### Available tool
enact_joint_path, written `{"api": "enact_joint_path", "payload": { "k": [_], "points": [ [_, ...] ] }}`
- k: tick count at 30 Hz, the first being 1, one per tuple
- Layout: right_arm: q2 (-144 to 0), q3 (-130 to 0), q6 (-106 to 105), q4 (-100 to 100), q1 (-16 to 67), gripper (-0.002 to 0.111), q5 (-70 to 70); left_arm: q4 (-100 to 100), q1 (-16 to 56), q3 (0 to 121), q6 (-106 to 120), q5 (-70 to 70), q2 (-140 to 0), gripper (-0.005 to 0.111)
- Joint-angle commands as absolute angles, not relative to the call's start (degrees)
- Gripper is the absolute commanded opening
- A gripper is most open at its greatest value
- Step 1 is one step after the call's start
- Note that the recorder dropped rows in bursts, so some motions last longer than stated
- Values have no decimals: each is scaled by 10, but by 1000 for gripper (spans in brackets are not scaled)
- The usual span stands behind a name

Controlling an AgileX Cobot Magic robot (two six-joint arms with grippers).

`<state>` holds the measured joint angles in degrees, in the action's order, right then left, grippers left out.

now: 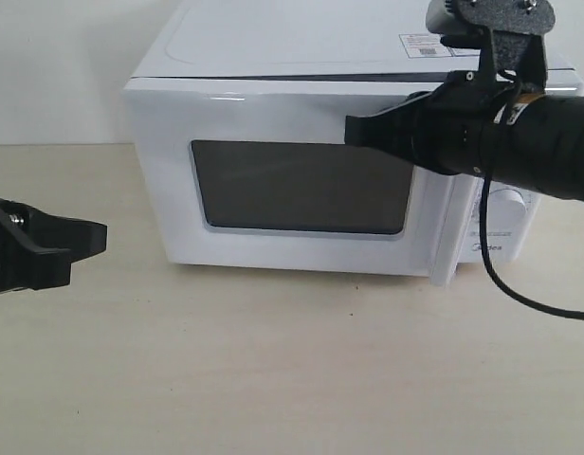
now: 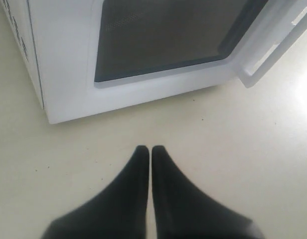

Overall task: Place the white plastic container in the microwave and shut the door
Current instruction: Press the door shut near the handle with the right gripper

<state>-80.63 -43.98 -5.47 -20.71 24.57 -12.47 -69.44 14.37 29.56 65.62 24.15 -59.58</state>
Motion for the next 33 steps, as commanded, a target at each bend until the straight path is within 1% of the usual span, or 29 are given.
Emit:
{"api": "enact_joint_path", "payload": {
  "k": [1,6,15,33],
  "points": [
    [-807,-452,-174,-328,245,0,-153,-701,146,293,652,236,-591,4],
    [-807,-455,-238,-391,244,0,-156,-701,146,293,652,238,-591,4],
    [-807,-464,-241,-403,198,0,-140,-711,146,293,652,238,-591,4],
    [-807,-464,-241,-406,198,0,-171,-710,146,293,652,239,-591,4]
  ]
}}
